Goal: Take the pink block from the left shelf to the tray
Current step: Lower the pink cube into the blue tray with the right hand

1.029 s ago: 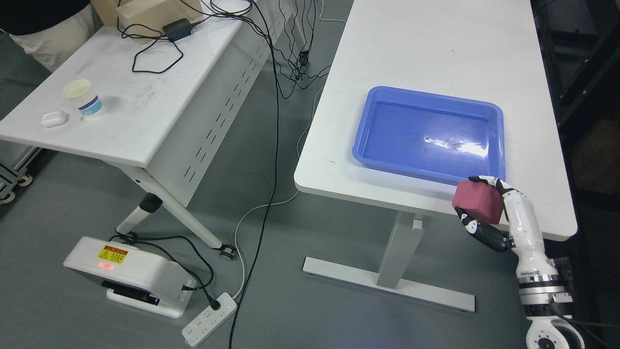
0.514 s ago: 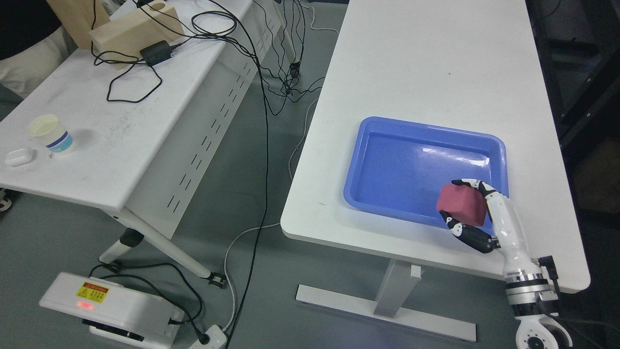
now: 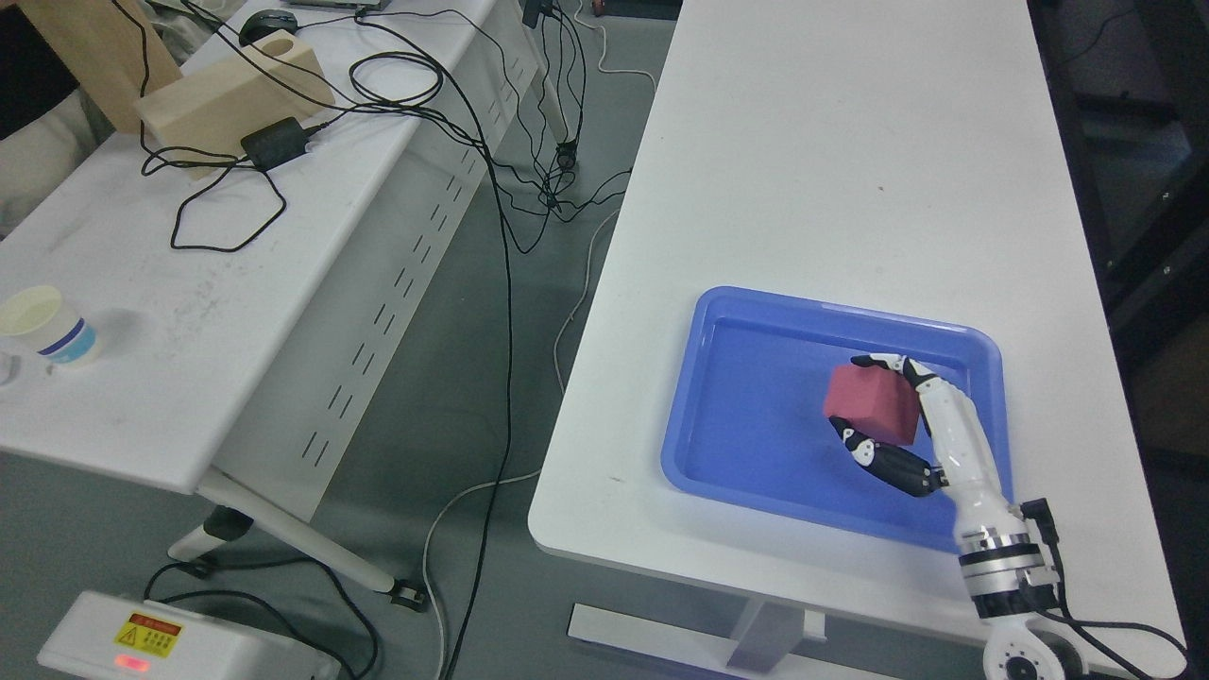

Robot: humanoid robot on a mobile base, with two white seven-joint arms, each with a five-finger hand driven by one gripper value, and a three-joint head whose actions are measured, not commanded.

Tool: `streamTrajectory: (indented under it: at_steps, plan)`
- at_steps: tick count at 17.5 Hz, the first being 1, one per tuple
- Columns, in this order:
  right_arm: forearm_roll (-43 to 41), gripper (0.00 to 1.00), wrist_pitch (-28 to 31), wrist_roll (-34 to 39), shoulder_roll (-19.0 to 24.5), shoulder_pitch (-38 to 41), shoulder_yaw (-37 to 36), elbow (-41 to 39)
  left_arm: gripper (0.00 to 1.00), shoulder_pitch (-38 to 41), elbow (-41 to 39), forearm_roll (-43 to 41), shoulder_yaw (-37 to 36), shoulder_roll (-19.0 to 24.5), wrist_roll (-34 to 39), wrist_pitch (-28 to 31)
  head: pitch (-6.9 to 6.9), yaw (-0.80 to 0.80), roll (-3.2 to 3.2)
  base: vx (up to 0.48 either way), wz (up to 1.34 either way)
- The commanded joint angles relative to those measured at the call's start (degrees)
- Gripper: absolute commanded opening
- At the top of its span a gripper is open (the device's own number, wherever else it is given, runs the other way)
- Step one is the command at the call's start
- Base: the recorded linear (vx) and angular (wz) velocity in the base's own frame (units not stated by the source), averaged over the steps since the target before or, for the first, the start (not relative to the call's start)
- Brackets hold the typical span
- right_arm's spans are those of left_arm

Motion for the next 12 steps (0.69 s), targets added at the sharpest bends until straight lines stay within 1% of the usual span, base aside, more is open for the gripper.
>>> streamTrajectory:
  at_steps: [1,2,3,4,6,9,12]
  plan:
    - [-2.2,0.32,0.5,0.6,-0.3,0.4,1.3,-0.1,1.0,0.5,0.0,-0.1,0.0,1.0,0.0,0.0,0.0,0.0,0.0,0.158,0.0]
    - [-3.4,0.4,0.6,0.7,-0.3,0.5,1.0,-0.1,1.0,0.5,0.0,-0.1,0.0,1.0,0.0,0.0,0.0,0.0,0.0,0.153,0.0]
    - [-4.3,0.45,0.9,0.6,-0.3,0.6,0.8,-0.1,1.0,0.5,0.0,-0.1,0.0,1.0,0.0,0.0,0.0,0.0,0.0,0.153,0.0]
    - [-5.7,0.54,2.1,0.6,-0.3,0.6,0.7,-0.3,1.0,0.5,0.0,-0.1,0.0,1.0,0.0,0.0,0.0,0.0,0.0,0.106,0.0]
    - [-7.6,0.64,3.9,0.6,-0.3,0.6,0.7,-0.4,1.0,0.5,0.0,-0.1,0.0,1.0,0.0,0.0,0.0,0.0,0.0,0.103,0.0]
    - [-8.7,0.77,4.2,0.6,-0.3,0.6,-0.2,-0.4,1.0,0.5,0.0,-0.1,0.0,1.0,0.0,0.0,0.0,0.0,0.0,0.073,0.0]
    - [-10.5,0.83,4.3,1.2,-0.3,0.6,-1.0,-0.4,1.0,0.5,0.0,-0.1,0.0,1.0,0.0,0.0,0.0,0.0,0.0,0.036,0.0]
